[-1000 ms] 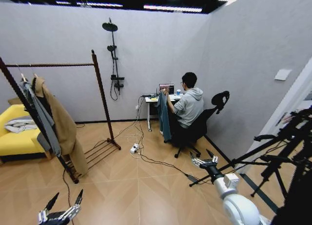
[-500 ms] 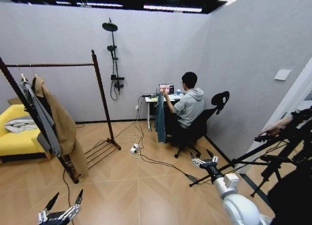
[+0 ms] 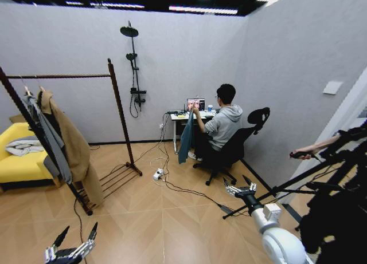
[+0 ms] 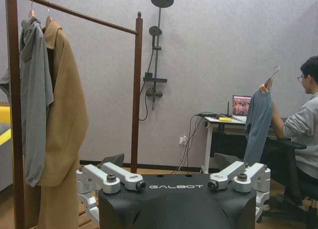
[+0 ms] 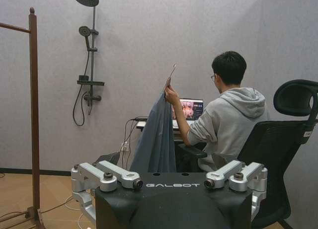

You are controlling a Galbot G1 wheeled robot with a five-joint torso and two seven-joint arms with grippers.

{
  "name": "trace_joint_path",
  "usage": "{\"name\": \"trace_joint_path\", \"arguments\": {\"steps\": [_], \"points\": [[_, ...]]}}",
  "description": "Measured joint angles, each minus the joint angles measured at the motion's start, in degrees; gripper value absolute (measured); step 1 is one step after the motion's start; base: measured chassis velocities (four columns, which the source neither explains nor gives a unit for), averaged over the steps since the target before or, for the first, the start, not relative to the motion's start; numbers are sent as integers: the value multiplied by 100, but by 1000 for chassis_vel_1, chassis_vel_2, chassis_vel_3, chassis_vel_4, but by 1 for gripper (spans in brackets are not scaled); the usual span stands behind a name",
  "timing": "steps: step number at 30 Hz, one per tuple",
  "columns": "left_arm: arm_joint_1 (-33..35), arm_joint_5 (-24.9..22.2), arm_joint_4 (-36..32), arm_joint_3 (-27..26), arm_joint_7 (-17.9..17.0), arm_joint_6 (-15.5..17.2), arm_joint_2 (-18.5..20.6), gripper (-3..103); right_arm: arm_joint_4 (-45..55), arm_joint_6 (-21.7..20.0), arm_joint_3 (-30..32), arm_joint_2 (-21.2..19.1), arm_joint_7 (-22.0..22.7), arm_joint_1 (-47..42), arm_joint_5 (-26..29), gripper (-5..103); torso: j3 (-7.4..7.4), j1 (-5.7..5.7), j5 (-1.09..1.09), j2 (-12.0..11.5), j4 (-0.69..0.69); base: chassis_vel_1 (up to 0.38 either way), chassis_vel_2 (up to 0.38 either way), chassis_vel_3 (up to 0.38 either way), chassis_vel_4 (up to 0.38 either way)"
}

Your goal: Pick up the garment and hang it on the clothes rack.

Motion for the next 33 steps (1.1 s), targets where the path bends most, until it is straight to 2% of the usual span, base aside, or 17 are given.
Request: {"name": "trace_joint_path", "arguments": {"steps": [21, 24, 25, 26, 27, 28, 29, 30, 33], "points": [[0, 0, 0, 0, 0, 0, 0, 100, 18, -37, -4, 78, 5, -15, -67, 100, 0, 0, -1, 0, 0, 0, 0, 0, 0], [0, 0, 0, 0, 0, 0, 0, 100, 107, -161, -24, 306, 29, -56, -237, 100, 0, 0, 1, 0, 0, 0, 0, 0, 0], [0, 0, 0, -1, -1, 0, 0, 100, 143, -209, -35, 548, 36, -78, -307, 100, 0, 0, 2, 0, -1, 0, 0, 0, 0], [0, 0, 1, 0, 0, 0, 0, 100, 154, -214, -29, 618, 30, -91, -359, 100, 0, 0, -5, 0, 1, 0, 0, 0, 0], [0, 0, 0, 0, 0, 0, 0, 100, 209, -259, -35, 776, 9, -135, -488, 100, 0, 0, 0, 0, 0, 0, 0, 0, 0], [0, 0, 0, 0, 0, 0, 0, 100, 209, -259, -35, 776, 9, -135, -488, 100, 0, 0, 0, 0, 0, 0, 0, 0, 0], [0, 0, 0, 0, 1, 0, 0, 100, 297, -351, -40, 1041, -17, -195, -703, 100, 0, 0, -2, 0, 0, 0, 0, 0, 0], [0, 0, 0, 0, 1, 0, 0, 100, 297, -351, -40, 1041, -17, -195, -703, 100, 0, 0, -2, 0, 0, 0, 0, 0, 0], [0, 0, 0, 0, 1, 0, 0, 100, 524, -586, -58, 1710, -81, -354, -1241, 100, 0, 0, -1, 0, 0, 0, 0, 0, 0]]}}
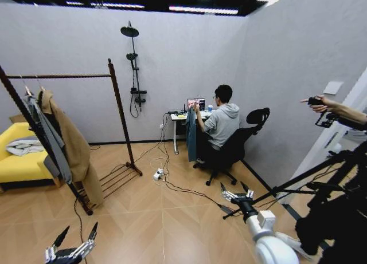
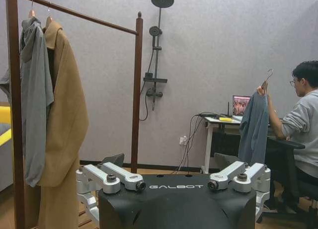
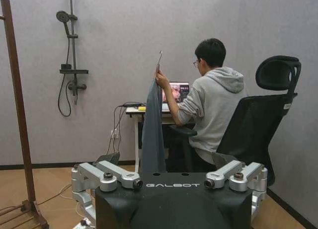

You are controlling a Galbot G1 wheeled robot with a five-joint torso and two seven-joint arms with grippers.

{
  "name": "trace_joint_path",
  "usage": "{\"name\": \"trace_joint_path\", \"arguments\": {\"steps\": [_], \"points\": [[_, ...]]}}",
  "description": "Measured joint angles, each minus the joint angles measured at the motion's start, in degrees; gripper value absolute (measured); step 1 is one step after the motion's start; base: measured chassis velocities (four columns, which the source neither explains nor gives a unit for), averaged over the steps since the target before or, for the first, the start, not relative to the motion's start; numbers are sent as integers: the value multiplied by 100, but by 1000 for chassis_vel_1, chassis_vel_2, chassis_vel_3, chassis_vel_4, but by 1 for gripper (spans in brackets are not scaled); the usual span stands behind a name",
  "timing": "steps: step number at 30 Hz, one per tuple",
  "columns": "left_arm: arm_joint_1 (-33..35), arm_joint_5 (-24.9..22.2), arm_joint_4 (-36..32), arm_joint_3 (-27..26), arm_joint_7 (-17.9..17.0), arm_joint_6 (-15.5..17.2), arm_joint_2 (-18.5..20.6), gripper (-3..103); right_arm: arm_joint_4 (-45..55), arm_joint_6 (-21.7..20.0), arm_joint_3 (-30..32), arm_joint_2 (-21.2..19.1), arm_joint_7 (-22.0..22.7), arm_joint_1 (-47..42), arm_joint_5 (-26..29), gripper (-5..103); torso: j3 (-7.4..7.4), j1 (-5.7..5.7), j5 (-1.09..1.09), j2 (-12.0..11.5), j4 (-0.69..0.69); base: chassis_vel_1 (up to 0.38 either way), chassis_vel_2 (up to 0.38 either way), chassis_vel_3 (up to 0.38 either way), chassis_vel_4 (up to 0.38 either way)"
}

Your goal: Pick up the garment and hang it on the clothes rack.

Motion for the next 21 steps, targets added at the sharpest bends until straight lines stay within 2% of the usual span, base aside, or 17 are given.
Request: {"name": "trace_joint_path", "arguments": {"steps": [1, 2, 3, 4, 5, 8, 15, 18, 19, 21], "points": [[0, 0, 0, 0, 0, 0, 0, 100, 0, 0, 0, 0, 0, 0, 0, 100, 0, 0, 0, 0, 0, 0, 0, 0, 0], [0, 0, 0, 0, -1, 0, 0, 100, 60, -61, -9, 177, -35, -40, -122, 100, 0, 0, 2, 0, -1, 0, 0, 0, 0], [0, 0, 0, 0, -1, 0, 0, 100, 78, -71, 12, 211, -230, -24, 9, 100, 0, 0, 0, 0, -1, 0, 0, 0, 0], [0, 0, 0, 0, -1, 0, 0, 100, 78, -71, 12, 211, -230, -24, 9, 100, 0, 0, 0, 0, -1, 0, 0, 0, 0], [0, 0, 0, 0, -1, 0, 0, 100, 151, -119, 38, 135, -378, 9, 184, 100, 0, 0, 2, 0, 0, 0, 0, 0, 0], [0, 0, 0, 0, -2, 0, 0, 100, 441, -443, 73, -156, -429, 22, 556, 100, 0, 0, 0, 0, 0, 0, 0, 0, 0], [0, 0, 0, 0, -2, 0, 0, 100, 377, -508, 84, -612, -560, 149, 1139, 100, 0, 0, 1, 0, 0, 0, 0, 0, 0], [0, 0, 0, -1, -2, 0, 0, 100, -143, -248, 204, -1349, -874, 454, 1456, 100, 0, 0, 1, 0, 0, 0, 0, 0, 0], [0, 0, 0, -1, -2, 0, 0, 100, -143, -248, 204, -1349, -874, 454, 1456, 100, 0, 0, 1, 0, 0, 0, 0, 0, 0], [0, 0, 0, 0, -1, 0, 0, 100, -358, -108, 223, -1821, -900, 579, 1571, 100, 1, 0, 4, 0, 0, 0, 0, 0, 0]]}}
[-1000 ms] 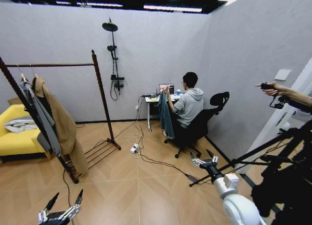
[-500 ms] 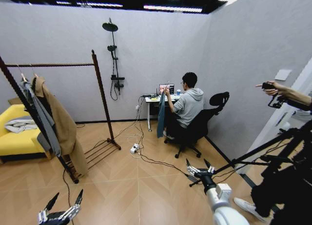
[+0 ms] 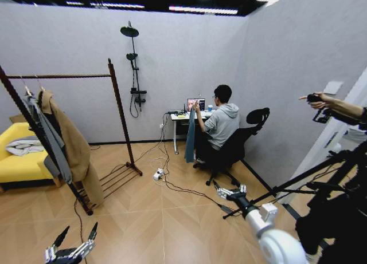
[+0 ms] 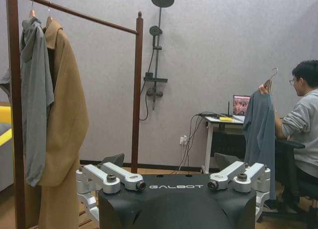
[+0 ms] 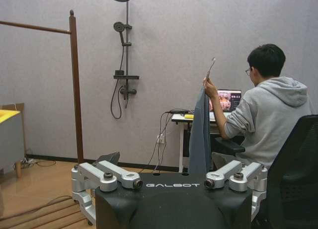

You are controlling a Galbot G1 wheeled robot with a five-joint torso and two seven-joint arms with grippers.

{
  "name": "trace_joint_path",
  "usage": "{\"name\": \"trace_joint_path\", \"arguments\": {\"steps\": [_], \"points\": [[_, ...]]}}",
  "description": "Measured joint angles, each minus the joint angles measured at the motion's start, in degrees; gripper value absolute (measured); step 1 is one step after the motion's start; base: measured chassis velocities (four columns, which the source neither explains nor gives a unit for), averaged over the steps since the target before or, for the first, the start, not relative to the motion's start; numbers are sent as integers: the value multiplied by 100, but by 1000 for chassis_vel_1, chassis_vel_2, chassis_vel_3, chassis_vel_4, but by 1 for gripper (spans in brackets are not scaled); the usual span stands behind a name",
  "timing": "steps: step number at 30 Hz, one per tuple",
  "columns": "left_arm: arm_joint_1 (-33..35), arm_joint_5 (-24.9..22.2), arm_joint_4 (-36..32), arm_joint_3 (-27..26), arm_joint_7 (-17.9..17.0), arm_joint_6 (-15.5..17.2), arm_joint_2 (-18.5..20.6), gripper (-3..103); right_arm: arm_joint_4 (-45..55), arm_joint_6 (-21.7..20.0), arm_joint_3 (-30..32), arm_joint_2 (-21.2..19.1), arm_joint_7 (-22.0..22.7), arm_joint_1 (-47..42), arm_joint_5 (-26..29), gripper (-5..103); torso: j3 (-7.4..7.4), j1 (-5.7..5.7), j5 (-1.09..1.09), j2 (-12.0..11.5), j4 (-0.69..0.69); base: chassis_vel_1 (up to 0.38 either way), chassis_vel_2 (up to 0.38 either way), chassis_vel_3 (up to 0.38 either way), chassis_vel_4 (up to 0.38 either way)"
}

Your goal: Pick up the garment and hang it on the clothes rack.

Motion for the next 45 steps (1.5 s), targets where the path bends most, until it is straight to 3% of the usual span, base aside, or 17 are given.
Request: {"name": "trace_joint_path", "arguments": {"steps": [6, 22, 45], "points": [[0, -1, 0, 0, 0, 0, 0, 100, 75, 6, -49, -209, -67, 175, -8, 100, 0, 0, -3, 0, 0, 0, 0, 0, 0], [0, 0, 0, 0, -1, 0, 0, 100, 113, -55, -54, -9, -72, 286, -49, 100, -1, -2, -2, 1, 0, -22, 27, 20, -23], [0, 0, 1, 0, -1, 0, 0, 100, 479, -54, -63, 254, -112, -13, -120, 100, -1, 1, -5, 0, -1, -253, 259, 260, -264]]}}
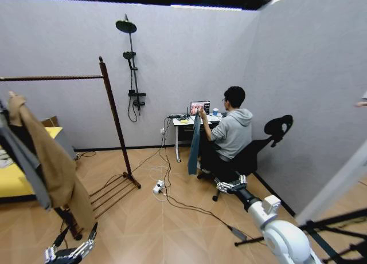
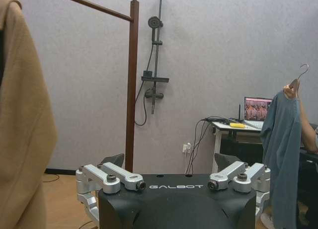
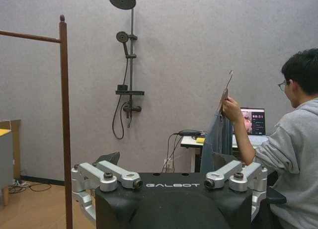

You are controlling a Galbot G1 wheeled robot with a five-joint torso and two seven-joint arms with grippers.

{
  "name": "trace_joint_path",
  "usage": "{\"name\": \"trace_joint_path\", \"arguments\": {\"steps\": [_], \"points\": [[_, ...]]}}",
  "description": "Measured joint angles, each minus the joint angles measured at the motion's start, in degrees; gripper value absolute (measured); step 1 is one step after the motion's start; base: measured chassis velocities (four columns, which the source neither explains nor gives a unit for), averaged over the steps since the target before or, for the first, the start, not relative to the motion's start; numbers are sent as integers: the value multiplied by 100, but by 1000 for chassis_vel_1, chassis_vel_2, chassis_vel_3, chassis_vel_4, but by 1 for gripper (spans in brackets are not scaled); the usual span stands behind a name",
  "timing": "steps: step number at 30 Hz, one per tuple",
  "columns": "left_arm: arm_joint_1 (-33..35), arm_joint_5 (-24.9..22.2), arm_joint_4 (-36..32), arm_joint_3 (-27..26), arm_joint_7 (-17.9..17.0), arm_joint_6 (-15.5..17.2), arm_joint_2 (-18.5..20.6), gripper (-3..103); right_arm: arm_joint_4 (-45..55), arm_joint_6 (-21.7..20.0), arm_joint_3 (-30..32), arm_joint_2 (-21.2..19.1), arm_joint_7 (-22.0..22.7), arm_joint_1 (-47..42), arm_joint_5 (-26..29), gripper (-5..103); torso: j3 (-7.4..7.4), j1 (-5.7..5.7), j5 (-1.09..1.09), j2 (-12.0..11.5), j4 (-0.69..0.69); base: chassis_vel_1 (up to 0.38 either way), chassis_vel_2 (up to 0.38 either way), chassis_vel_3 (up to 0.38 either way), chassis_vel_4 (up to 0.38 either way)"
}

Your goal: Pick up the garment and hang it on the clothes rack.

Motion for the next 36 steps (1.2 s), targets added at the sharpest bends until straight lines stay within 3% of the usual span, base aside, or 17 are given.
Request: {"name": "trace_joint_path", "arguments": {"steps": [7, 17, 19, 23, 25, 27, 31, 33, 36], "points": [[0, 0, 0, 0, 1, 0, 0, 100, 133, -58, -51, 148, 20, -33, -126, 100, -1, -3, 0, 2, 1, -293, 292, 283, -289], [0, 0, -1, 0, 1, 0, 0, 100, 224, -201, -61, 9, 129, 53, -143, 100, 1, 1, 7, 0, 2, -294, 298, 289, -305], [0, 0, 0, 0, -1, 0, 0, 100, 213, -200, -32, -22, 128, 30, -155, 100, -1, -1, -3, 1, 1, -309, 295, 330, -312], [0, 0, -1, 0, 1, 0, 0, 100, 176, -191, -26, 19, 123, 6, -217, 100, 1, 0, 9, -1, 2, -305, 298, 286, -301], [0, 0, 0, 0, 0, 0, 0, 100, 176, -190, -29, 34, 120, 3, -243, 100, -1, -1, -4, 1, 1, -313, 295, 325, -272], [0, 0, 0, 0, 0, 0, 0, 100, 178, -221, -33, 39, 121, 12, -292, 100, 0, -1, 7, 0, 1, -276, 306, 294, -330], [0, 0, 0, 0, -1, 0, 0, 100, 178, -396, -7, -29, 97, 88, -299, 100, 0, -1, -6, 1, 1, -285, 282, 303, -276], [0, 0, -1, 0, 0, 0, 0, 100, 168, -536, 21, -62, 64, 150, -299, 100, 1, 0, 7, 0, 1, -267, 283, 256, -317], [-1, 0, 0, 0, 0, 0, 0, 100, 157, -577, 23, -68, 260, 267, -309, 100, 1, 3, 2, -1, 2, -244, 200, 237, -234]]}}
